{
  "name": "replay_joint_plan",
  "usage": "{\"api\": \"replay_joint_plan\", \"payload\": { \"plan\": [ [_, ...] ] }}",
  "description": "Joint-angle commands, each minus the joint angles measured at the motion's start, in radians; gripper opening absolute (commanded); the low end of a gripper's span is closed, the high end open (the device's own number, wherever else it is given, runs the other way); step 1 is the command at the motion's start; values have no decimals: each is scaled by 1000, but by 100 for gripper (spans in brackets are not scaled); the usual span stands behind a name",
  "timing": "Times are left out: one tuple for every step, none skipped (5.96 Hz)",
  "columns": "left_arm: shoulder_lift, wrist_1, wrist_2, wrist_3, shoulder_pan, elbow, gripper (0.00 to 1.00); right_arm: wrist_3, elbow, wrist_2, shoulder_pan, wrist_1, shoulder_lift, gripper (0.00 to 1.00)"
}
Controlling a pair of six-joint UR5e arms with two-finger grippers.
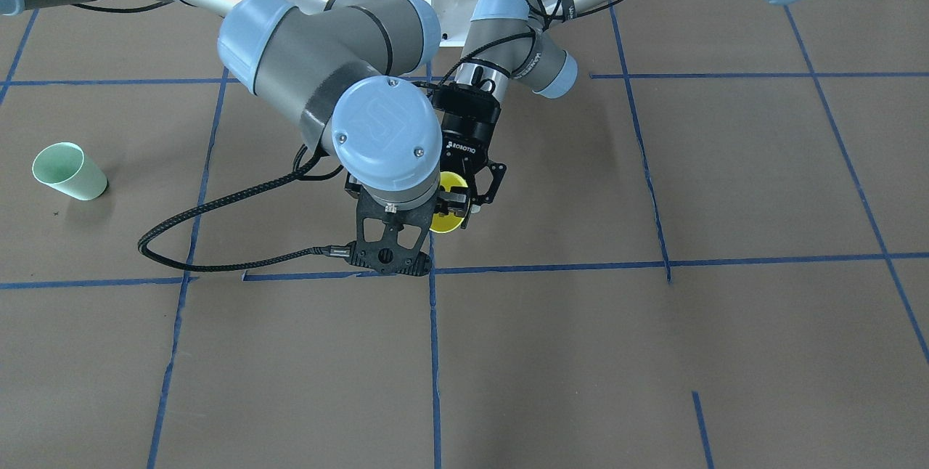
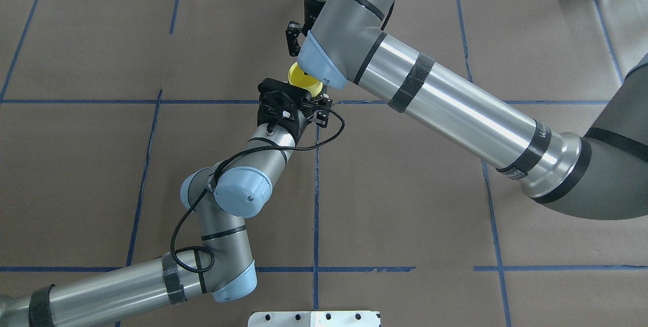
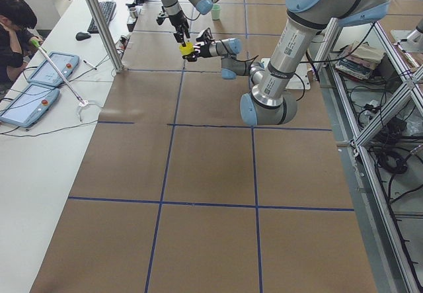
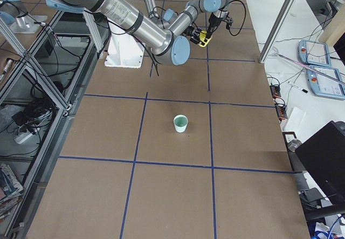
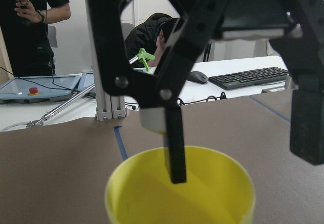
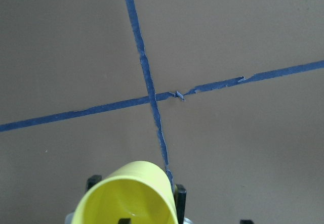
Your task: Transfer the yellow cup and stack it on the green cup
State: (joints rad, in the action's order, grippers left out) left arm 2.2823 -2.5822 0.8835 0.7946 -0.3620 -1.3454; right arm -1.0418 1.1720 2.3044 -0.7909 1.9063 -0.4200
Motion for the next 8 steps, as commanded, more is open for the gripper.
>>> {"api": "replay_joint_plan", "payload": {
  "plan": [
    [-1, -1, 0, 0, 0, 0, 21, 0, 2, 0, 5, -1, 1, 71],
    [-1, -1, 2, 0, 0, 0, 21, 0, 0, 1, 5, -4, 4, 71],
    [-1, -1, 2, 0, 0, -1, 21, -1, 0, 0, 5, -6, 4, 71],
    [-1, 1, 2, -2, -2, -1, 21, 0, 0, 0, 7, -6, 3, 67],
    [-1, -1, 2, -6, -2, -1, 21, 0, 0, 0, 9, -6, 4, 60],
    [-1, -1, 2, -6, -2, -1, 22, 0, -2, 1, 7, -6, 4, 25],
    [-1, 1, 3, -8, -2, -1, 23, 0, -2, 3, 7, -6, 6, 1],
    [-1, -1, 3, -8, -2, -1, 26, -3, -2, 4, 7, -6, 6, 0]
  ]
}}
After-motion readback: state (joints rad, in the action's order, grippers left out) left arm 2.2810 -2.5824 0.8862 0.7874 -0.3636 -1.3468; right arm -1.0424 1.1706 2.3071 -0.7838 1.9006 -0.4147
